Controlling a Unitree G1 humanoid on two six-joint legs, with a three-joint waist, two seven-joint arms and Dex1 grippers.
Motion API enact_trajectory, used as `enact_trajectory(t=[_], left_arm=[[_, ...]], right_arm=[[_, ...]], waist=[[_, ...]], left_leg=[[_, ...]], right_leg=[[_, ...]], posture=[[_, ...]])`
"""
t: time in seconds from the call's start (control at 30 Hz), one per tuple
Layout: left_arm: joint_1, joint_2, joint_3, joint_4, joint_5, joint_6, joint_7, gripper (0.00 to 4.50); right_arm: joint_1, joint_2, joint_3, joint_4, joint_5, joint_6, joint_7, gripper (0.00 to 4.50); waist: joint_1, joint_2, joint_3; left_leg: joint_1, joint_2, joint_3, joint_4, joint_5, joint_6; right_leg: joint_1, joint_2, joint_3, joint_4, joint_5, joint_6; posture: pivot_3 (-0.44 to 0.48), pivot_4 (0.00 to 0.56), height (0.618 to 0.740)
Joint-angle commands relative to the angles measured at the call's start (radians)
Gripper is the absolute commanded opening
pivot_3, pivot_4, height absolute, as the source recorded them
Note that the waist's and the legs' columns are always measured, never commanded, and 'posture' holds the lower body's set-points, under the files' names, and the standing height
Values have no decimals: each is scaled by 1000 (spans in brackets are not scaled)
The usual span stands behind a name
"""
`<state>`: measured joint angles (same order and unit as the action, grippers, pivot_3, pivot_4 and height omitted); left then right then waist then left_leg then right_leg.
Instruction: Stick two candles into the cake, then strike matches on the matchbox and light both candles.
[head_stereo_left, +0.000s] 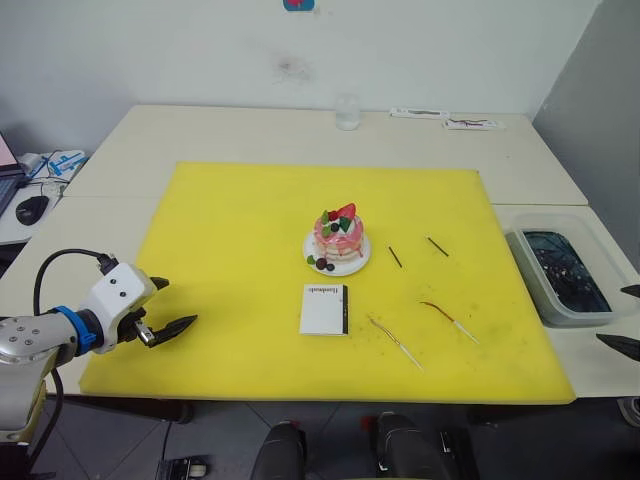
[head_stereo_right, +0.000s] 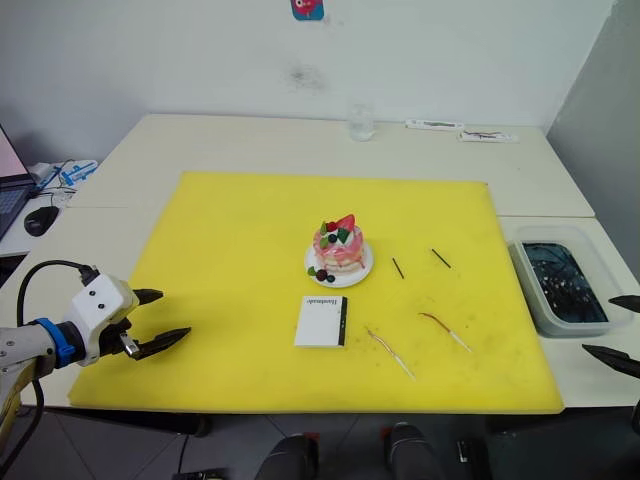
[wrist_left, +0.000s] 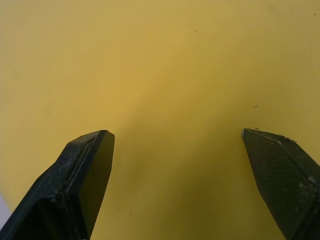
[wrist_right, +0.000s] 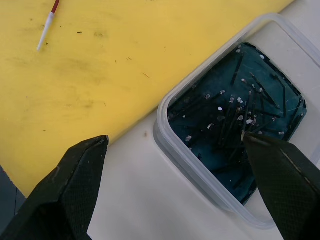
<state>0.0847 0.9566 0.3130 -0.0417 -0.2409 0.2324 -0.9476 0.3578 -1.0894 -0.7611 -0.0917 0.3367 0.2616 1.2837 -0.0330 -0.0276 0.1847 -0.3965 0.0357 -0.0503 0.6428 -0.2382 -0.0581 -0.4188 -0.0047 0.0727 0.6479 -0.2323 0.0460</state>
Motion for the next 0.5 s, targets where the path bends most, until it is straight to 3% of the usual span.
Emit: enact_trajectory(t=[0.03,0.5], left_arm=[[-10,26,31,-7,-12,5,-17,4500],[-6,31,31,-19,-23,24,-46,4500]], right_arm=[[-17,-10,-22,-3,5,-9,2,4462],[-42,-8,11,8,2,-12,5,4462]], waist=[[0,0,0],[0,0,0]], left_leg=[[0,0,0,0,0,0],[0,0,0,0,0,0]], right_leg=[[0,0,0,0,0,0],[0,0,0,0,0,0]], posture=[[0,150,740],[0,150,740]])
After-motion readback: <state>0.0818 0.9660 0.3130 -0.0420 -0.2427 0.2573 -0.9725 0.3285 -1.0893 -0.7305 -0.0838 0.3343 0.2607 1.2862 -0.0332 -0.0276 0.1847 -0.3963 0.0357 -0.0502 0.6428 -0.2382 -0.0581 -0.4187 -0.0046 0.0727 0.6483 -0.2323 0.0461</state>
